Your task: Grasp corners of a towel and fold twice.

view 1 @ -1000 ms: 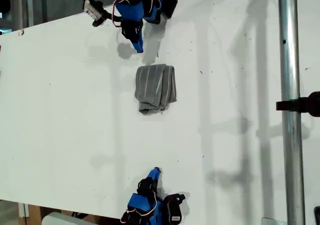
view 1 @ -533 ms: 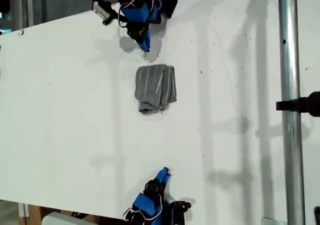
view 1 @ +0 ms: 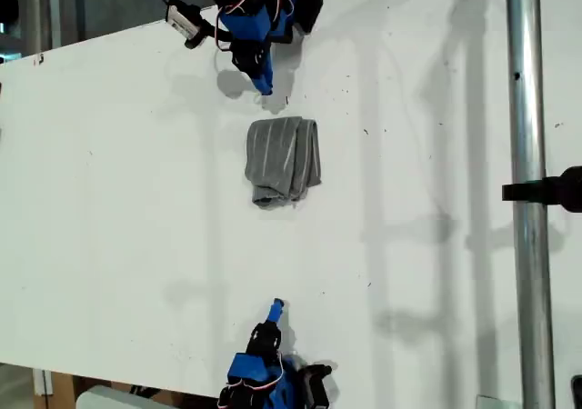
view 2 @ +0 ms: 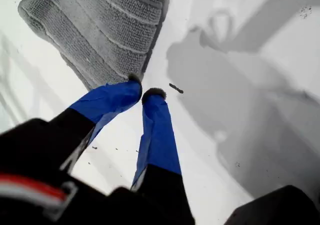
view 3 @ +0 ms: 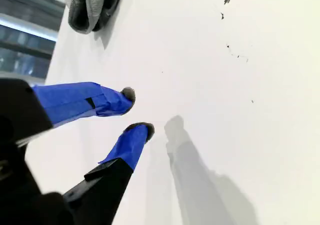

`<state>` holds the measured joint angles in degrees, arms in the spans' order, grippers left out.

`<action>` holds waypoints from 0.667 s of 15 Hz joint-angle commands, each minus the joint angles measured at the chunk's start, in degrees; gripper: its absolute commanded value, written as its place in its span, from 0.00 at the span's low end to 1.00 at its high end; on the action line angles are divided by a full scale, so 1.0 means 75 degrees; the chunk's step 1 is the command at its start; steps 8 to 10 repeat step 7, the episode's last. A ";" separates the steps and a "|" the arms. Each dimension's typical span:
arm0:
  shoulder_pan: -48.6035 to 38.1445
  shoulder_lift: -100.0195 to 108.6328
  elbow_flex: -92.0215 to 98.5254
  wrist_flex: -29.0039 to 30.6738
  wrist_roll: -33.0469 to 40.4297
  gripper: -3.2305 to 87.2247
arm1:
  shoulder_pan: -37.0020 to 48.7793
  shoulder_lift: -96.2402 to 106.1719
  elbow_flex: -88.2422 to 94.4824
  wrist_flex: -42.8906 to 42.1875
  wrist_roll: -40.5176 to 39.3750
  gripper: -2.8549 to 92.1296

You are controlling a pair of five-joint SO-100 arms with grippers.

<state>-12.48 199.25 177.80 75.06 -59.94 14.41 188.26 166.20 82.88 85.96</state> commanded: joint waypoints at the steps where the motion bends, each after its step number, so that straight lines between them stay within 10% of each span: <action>1: -0.0105 0.0012 0.0094 -0.0012 0.0047 0.13 | 0.0035 -0.0023 -0.0047 0.0117 -0.0117 0.10; 10: -0.0105 0.0012 0.0094 -0.0012 0.0047 0.13 | 0.0023 -0.0023 -0.0047 0.0117 -0.0117 0.10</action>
